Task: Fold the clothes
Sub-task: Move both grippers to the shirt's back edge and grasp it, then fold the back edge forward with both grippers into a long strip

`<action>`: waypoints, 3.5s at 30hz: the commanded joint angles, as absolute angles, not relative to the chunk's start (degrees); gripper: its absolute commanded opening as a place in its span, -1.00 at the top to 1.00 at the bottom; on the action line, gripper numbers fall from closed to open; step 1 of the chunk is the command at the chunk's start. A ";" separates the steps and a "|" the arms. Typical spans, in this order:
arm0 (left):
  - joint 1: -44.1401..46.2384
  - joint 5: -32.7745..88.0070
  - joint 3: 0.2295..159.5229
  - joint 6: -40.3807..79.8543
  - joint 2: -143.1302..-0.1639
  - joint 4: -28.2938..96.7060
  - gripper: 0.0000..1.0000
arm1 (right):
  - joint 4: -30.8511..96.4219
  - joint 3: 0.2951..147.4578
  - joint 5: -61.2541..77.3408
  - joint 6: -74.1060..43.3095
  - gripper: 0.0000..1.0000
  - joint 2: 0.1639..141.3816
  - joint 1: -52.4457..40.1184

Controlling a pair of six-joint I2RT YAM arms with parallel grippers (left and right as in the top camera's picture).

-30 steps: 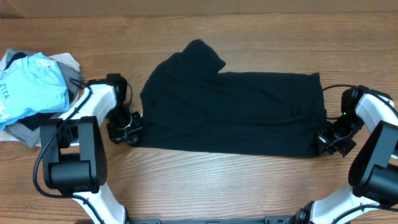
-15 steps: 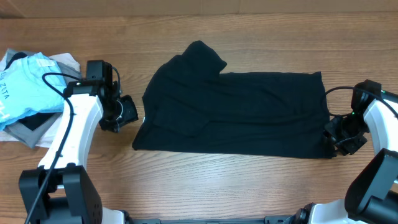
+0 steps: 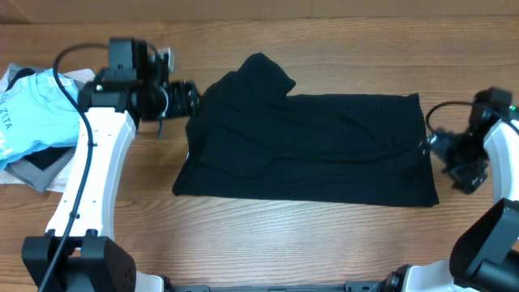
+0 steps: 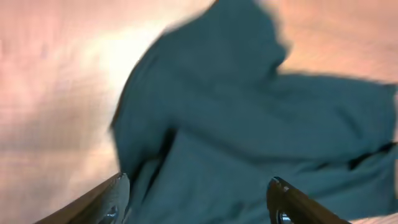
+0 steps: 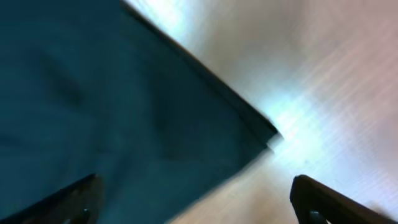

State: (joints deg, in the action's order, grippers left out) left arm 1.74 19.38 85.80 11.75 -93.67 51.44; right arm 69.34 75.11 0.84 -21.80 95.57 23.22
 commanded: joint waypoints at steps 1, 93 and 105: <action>3.75 20.58 93.71 10.24 -99.70 51.59 -0.50 | 68.23 80.09 6.07 -16.21 -1.00 94.61 23.44; 9.85 27.44 145.47 16.25 -146.91 67.29 0.92 | 26.61 84.95 0.03 -13.74 0.92 123.33 15.88; 7.07 29.91 145.47 9.06 -136.16 85.97 0.92 | 60.93 101.86 -5.10 -15.31 0.92 120.84 16.80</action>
